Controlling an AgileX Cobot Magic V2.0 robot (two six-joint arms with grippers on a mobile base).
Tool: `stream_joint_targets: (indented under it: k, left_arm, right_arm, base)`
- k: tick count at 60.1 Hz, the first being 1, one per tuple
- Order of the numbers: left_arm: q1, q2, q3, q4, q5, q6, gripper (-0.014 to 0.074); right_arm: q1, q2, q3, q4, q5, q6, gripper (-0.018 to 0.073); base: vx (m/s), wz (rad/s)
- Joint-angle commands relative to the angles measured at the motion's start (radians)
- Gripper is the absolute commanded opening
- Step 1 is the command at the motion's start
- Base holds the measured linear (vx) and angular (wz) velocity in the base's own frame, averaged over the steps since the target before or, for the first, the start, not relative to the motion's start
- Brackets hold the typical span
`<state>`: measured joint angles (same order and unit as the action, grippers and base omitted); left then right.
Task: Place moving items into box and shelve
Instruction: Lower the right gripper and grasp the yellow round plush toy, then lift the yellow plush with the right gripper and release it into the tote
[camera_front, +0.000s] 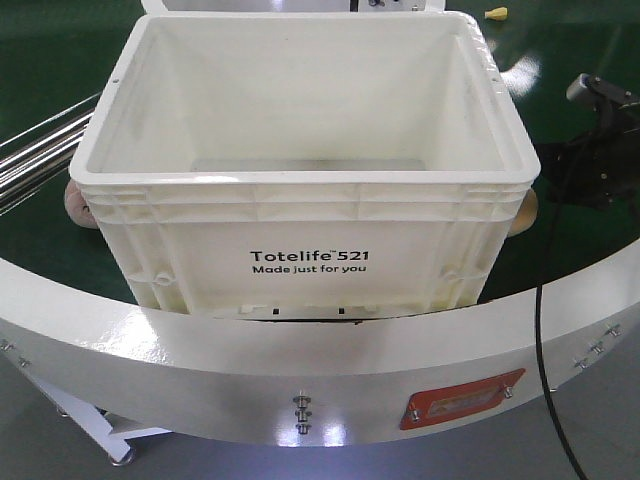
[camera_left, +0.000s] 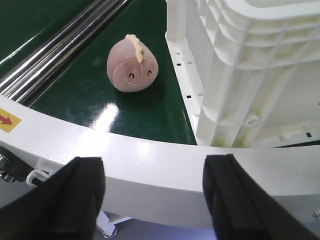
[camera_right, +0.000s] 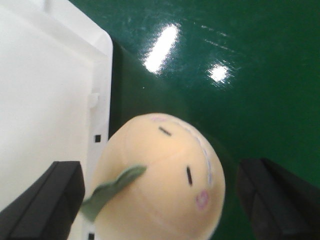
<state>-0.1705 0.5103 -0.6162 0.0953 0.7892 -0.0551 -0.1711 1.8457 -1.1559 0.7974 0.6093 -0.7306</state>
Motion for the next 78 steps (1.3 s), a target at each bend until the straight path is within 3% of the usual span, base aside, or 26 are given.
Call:
stream_joint_targets:
  k: [1, 9, 26, 44, 58, 65, 78]
  left_arm:
    - [-0.005, 0.012, -0.032, 0.005, -0.08, -0.002, 0.0522]
    - [-0.005, 0.012, -0.032, 0.006, -0.081, -0.002, 0.0522]
    - [-0.005, 0.012, -0.032, 0.006, -0.081, -0.002, 0.0522]
    - [-0.005, 0.012, -0.032, 0.006, -0.081, -0.001, 0.0522]
    - [-0.005, 0.012, -0.032, 0.006, -0.081, -0.001, 0.0522]
    - [-0.005, 0.012, -0.032, 0.006, -0.081, -0.001, 0.0522]
    - [-0.005, 0.012, -0.032, 0.006, -0.09, -0.001, 0.0521]
  right_arm:
    - [0.0, -0.012, -0.034, 0.069, 0.02, -0.051, 0.0636]
    - [0.005, 0.02, -0.034, 0.07, 0.038, -0.076, 0.0583]
    - [0.005, 0.001, -0.034, 0.058, 0.035, -0.077, 0.0328]
    - [0.005, -0.157, -0.137, -0.123, 0.031, -0.068, 0.0312]
    - [0.02, -0.326, -0.281, -0.139, 0.033, -0.068, 0.0312]
    - [0.072, -0.39, -0.323, -0.139, 0.028, -0.072, 0.0312]
    - [0.271, -0.423, -0.332, -0.112, 0.016, -0.076, 0.0312]
  base:
    - [0.0, 0.0]
    - [0.0, 0.0]
    - [0.0, 0.0]
    - [0.0, 0.0]
    - [0.0, 0.0]
    - [0.0, 0.0]
    - [0.0, 0.0]
